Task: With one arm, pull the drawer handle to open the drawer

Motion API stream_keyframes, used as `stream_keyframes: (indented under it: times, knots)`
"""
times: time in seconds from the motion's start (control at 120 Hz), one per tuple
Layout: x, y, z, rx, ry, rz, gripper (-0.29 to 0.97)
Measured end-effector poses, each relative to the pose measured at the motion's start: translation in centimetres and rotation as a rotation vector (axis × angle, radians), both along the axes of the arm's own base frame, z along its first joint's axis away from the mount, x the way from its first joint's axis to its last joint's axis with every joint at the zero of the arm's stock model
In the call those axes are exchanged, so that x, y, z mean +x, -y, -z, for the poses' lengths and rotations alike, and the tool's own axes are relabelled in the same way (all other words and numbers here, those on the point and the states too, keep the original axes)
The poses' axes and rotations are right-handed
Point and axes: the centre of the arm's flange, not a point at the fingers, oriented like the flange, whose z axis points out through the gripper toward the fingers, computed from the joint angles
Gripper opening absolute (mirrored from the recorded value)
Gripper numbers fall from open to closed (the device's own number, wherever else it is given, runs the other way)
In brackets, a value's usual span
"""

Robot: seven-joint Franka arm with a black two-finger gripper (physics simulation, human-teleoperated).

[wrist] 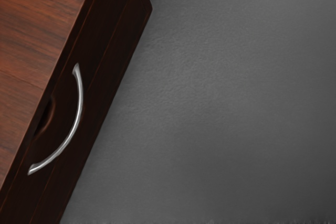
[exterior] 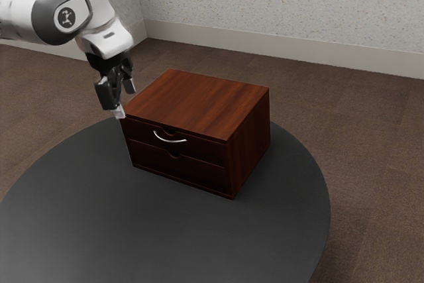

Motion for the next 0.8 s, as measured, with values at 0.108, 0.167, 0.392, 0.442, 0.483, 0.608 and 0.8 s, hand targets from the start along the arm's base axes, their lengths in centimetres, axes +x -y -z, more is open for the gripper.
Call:
stream_keyframes:
  times: [0.108,0.167,0.392,0.442,0.483,0.608,0.8]
  knots:
    - [0.6,-0.5,4.4,0.041,0.060,0.068,0.64]
    - [1.3,-0.3,5.8,0.062,0.117,0.111,0.59]
    - [3.9,-0.5,7.0,0.114,0.312,0.225,0.40]
    - [4.2,-0.5,7.7,0.118,0.325,0.244,0.38]
    - [4.4,-0.5,8.0,0.122,0.336,0.257,0.36]
    - [4.2,-0.9,8.9,0.135,0.350,0.288,0.32]
    - [3.9,-1.2,10.9,0.139,0.334,0.323,0.29]
